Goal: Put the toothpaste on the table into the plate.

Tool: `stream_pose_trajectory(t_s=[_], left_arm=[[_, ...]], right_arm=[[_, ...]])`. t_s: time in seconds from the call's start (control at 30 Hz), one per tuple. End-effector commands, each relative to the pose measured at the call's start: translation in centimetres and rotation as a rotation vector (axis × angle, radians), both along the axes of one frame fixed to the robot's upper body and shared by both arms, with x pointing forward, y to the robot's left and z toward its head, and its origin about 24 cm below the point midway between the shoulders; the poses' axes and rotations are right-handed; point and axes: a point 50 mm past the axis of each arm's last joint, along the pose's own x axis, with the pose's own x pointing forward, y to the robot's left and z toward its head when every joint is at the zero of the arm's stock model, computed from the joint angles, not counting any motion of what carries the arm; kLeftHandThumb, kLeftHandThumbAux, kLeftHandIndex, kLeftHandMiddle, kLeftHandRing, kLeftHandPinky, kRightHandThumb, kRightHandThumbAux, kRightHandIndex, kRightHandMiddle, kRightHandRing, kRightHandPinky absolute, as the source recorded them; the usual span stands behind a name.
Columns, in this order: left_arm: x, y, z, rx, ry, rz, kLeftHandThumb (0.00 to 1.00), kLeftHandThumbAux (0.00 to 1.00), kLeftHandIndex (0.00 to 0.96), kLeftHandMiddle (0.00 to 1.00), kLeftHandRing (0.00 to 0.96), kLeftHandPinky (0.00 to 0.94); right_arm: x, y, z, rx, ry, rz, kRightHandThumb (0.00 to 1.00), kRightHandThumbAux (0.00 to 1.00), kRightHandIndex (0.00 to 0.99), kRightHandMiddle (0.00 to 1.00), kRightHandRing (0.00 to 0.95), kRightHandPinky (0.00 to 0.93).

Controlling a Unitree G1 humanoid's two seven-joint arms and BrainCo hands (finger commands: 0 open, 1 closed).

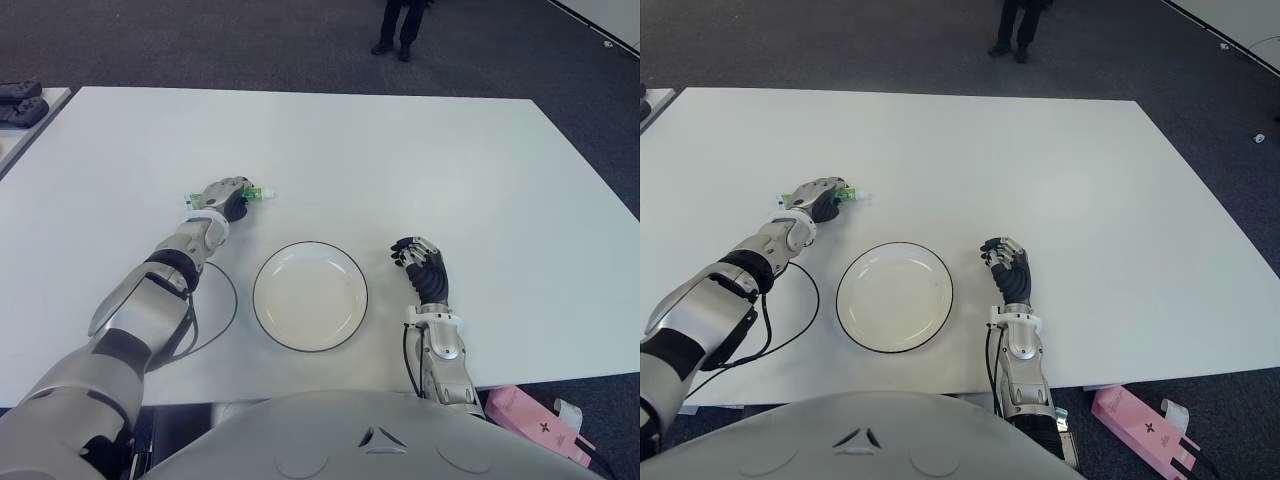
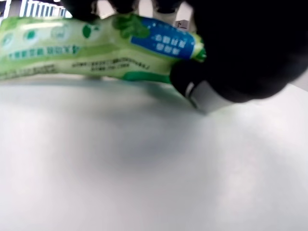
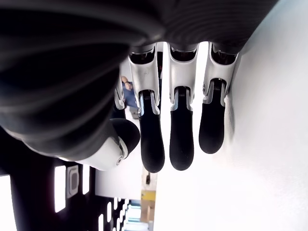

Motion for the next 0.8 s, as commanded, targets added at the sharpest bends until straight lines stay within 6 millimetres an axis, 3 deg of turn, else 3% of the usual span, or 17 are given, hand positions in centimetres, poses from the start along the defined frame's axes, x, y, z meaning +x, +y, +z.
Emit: stream_pose_trajectory(t_s=[0.03, 0.8], left_arm=[[-2.79, 1.26, -2.89, 0.021, 0.137, 0.065, 0.729, 0.695, 0.444, 0.859, 0.848, 0.860], [-2.38, 1.43, -2.42, 0.019, 0.126, 0.060, 0.722, 0.702, 0.442, 0.883, 0.860, 0.860]], right_arm=[[-0.30, -0.13, -0.40, -0.004, 0.028, -0.005, 0.708, 0.729, 0.430, 0.500, 0.490, 0.483], [-0.18, -0.13, -0.48, 0.002, 0.029, -0.012, 0.709, 0.728, 0.431, 0.501, 0.489, 0.480]])
